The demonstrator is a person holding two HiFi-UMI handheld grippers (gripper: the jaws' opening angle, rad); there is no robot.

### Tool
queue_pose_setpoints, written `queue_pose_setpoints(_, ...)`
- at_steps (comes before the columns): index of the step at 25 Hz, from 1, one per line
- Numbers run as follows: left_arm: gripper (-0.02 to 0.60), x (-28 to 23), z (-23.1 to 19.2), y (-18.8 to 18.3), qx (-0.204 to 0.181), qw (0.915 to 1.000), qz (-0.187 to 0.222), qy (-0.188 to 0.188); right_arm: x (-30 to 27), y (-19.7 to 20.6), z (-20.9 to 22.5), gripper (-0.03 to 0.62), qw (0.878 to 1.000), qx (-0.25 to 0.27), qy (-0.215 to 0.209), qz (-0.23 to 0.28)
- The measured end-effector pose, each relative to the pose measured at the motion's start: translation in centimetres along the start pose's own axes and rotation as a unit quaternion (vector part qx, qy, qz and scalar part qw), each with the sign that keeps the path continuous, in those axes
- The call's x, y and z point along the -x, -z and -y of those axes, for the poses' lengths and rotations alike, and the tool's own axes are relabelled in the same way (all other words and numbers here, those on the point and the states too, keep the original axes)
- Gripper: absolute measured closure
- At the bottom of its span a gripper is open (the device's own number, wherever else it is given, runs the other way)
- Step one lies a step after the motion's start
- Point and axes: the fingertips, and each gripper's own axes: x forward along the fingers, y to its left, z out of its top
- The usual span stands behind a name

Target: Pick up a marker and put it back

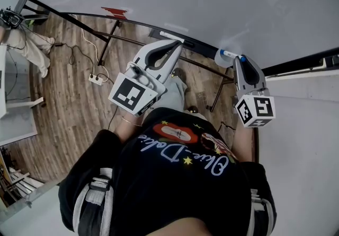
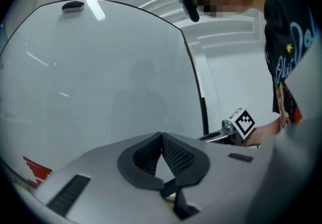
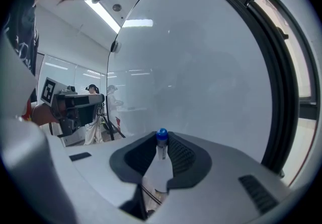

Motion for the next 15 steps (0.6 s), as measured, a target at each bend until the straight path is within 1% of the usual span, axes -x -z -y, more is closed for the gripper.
queue_pose_setpoints(15, 0.578, -0.55, -0.18, 0.24, 0.003, 1.0000, -0.001, 0.007, -0.08, 0.20, 0.27, 0.526, 1.000, -0.002, 0.000, 0.006)
